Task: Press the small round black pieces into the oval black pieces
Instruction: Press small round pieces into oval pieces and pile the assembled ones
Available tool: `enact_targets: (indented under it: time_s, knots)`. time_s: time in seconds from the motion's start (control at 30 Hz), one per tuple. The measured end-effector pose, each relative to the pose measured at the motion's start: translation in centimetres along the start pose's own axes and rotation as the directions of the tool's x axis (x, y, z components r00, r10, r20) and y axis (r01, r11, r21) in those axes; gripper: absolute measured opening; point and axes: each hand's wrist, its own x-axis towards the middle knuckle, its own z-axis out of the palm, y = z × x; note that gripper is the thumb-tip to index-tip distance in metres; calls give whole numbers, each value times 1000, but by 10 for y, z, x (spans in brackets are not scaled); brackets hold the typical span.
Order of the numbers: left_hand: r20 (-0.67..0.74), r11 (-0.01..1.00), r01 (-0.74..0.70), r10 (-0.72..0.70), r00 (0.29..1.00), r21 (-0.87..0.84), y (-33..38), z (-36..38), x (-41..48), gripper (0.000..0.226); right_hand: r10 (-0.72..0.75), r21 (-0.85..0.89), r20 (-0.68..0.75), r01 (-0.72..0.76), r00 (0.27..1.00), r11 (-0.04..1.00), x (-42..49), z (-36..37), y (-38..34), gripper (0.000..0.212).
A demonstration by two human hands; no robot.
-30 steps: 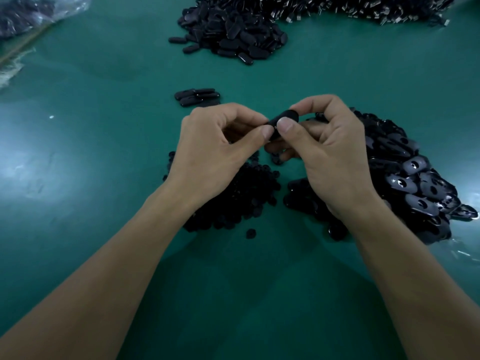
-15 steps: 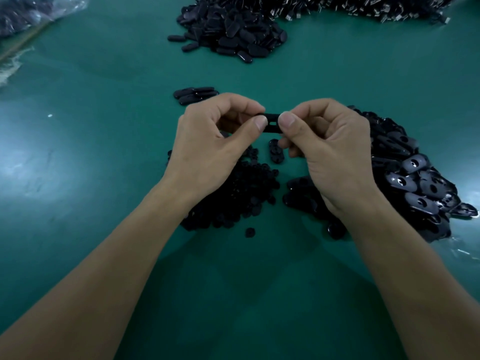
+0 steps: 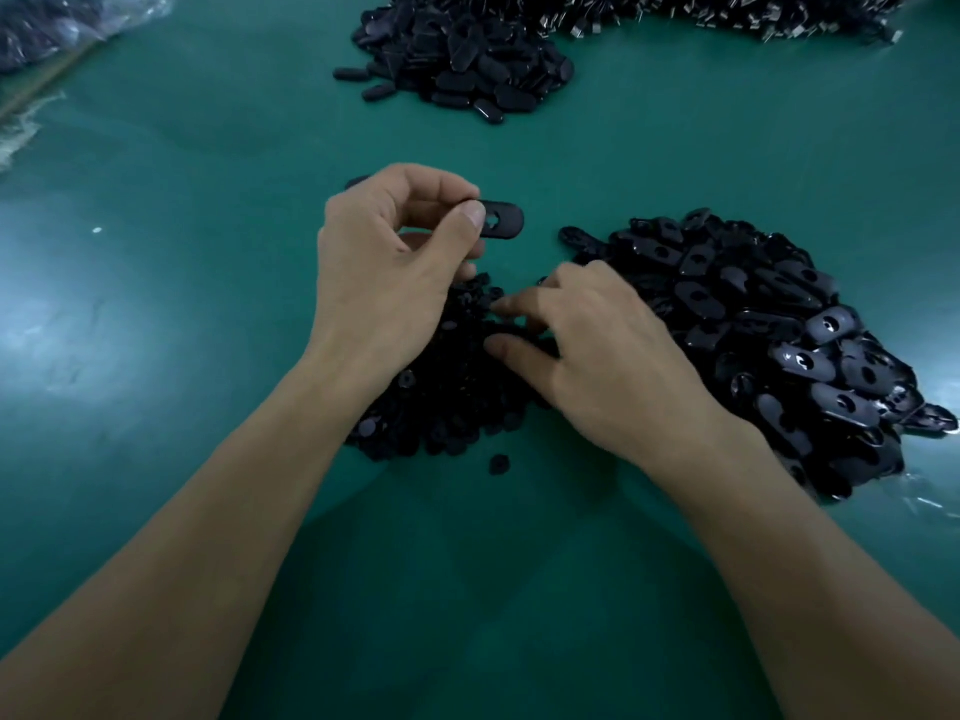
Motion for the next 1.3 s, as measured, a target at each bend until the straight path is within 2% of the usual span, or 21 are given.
enact_targets:
  time_s: [0.17,0.6,0.8,0.93,1.13,1.3]
  knots:
    - [24,999,23,-22,999,-29,-1,1,0,11,3,70,18,-5,1000,998,-1,1,-5,27]
    - [31,999,44,-43,999,-29,-3,0,0,11,57,317,-112,-18,992,948,1,4,2,15]
    - [27,999,35,-33,999,-39,-4,1,0,8,25,318,-154,26,988,948,3,-1,-1,17]
    - [16,1000,11,-10,1000,-28,-4,0,1,7,64,314,-128,-21,990,949,4,-6,-2,24]
    - [-3,999,23,-24,1000,-34,-3,0,0,6,112,343,-73,-81,991,936,3,-7,0,20]
    - [7,997,55,-55,998,-59,-1,0,-2,8,119,400,-202,-29,972,916,3,-3,0,11]
